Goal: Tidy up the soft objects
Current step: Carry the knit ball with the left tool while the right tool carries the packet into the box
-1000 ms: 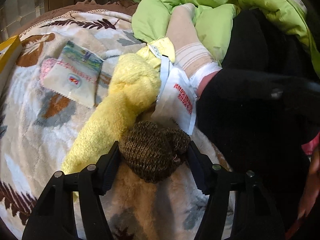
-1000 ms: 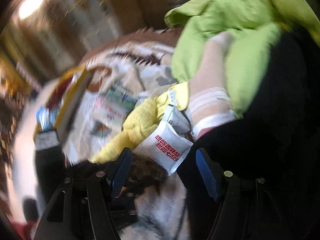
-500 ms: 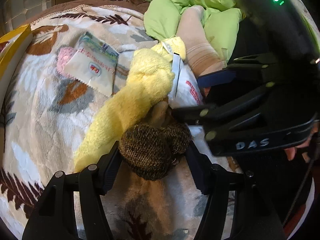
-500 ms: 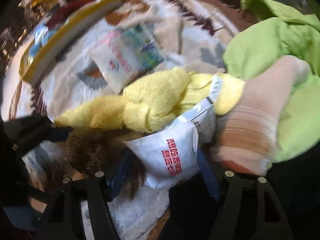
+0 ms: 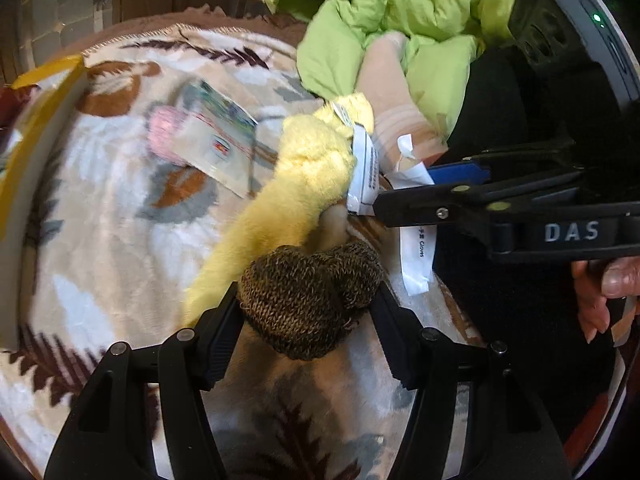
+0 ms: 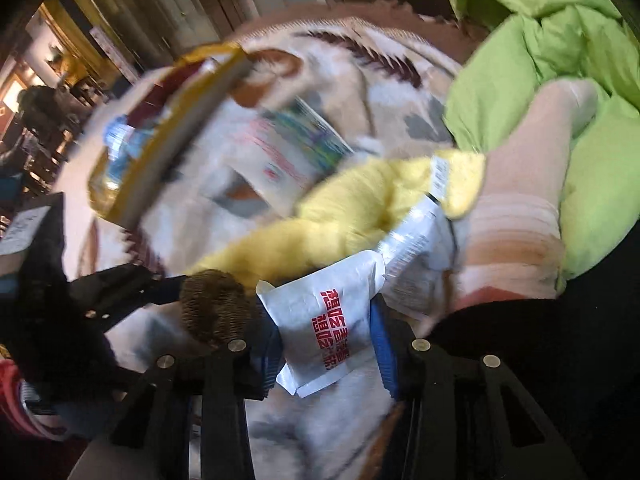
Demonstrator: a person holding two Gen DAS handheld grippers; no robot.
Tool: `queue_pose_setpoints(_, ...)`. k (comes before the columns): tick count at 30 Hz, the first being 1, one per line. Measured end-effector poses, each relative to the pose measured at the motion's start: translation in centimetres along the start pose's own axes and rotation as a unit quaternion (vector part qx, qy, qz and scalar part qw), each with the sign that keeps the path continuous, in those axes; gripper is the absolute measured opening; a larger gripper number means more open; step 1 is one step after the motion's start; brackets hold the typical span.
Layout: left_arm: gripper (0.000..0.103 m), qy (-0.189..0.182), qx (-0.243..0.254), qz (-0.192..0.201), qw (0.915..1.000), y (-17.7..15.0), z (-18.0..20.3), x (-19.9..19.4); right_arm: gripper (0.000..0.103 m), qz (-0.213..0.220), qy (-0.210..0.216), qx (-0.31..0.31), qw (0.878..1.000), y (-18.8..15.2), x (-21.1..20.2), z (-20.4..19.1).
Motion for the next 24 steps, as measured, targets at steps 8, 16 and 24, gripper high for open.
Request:
queue_pose_setpoints(8,0.061,0.03,-0.022,0.045,0.9983,0.0,-4.0,-6.4,0.041,0.042,0.04,-0.023,0.998,3.1,-1.1,-6.9)
queue_pose_setpoints(16,0.061,0.102,-0.055,0.078,0.9902,-0.1,-11.9,-12.5,0.041,0.063,0.09,-0.055,0.992,7.7,0.0,-16.5)
queue_pose_setpoints(24,0.061,0.156,-0.096,0.071,0.9805,-1.9,-19.9,-14.7,0.041,0.057,0.104,-0.066,0.991,11.9,4.4,-24.4)
Point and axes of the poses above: each gripper's, at about its wrist camera, not at the fingertips, and x roughly the way its jaws point, z to its right, y to its top, the point moved 4 cm from there along x, roughly the way its jaws point, and after that the axes turned 7 degrees about x, right-handed, at the moved point
